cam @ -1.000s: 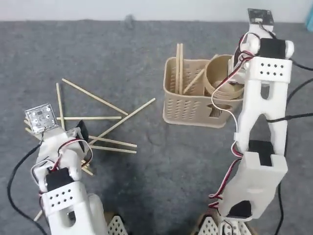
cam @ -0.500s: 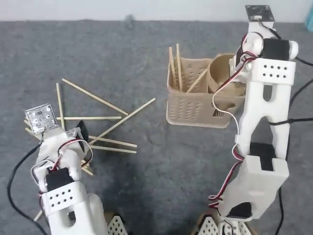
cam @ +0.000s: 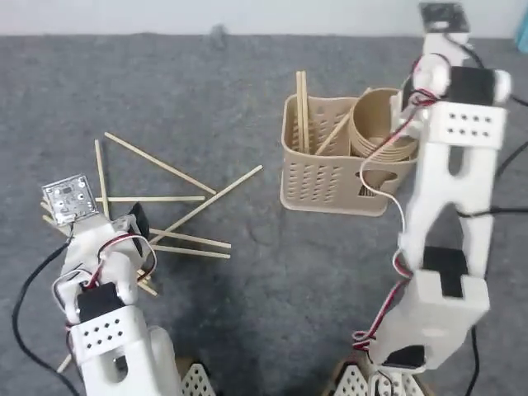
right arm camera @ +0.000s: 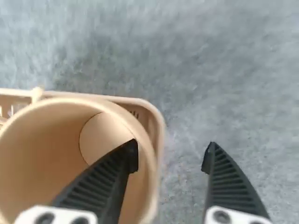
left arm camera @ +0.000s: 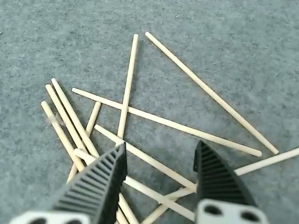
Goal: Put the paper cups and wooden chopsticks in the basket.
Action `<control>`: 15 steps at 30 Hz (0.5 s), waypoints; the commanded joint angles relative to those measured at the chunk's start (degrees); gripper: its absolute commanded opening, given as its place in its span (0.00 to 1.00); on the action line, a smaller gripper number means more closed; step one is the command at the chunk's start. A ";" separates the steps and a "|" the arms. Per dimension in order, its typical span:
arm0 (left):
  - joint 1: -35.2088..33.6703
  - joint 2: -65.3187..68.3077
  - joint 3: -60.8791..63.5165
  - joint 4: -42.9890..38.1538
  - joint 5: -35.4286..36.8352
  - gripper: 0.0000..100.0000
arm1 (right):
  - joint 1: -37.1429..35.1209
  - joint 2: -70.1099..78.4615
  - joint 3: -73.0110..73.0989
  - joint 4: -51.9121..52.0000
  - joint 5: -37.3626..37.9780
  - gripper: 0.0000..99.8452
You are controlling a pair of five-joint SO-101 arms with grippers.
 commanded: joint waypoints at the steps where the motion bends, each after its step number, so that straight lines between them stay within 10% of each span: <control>1: 0.53 -0.44 -2.68 -1.23 -0.53 0.23 | 2.86 -8.66 -2.11 2.59 0.79 0.23; 15: 19.34 0.88 -28.88 23.03 -7.03 0.23 | 12.26 -34.95 30.07 2.33 0.70 0.23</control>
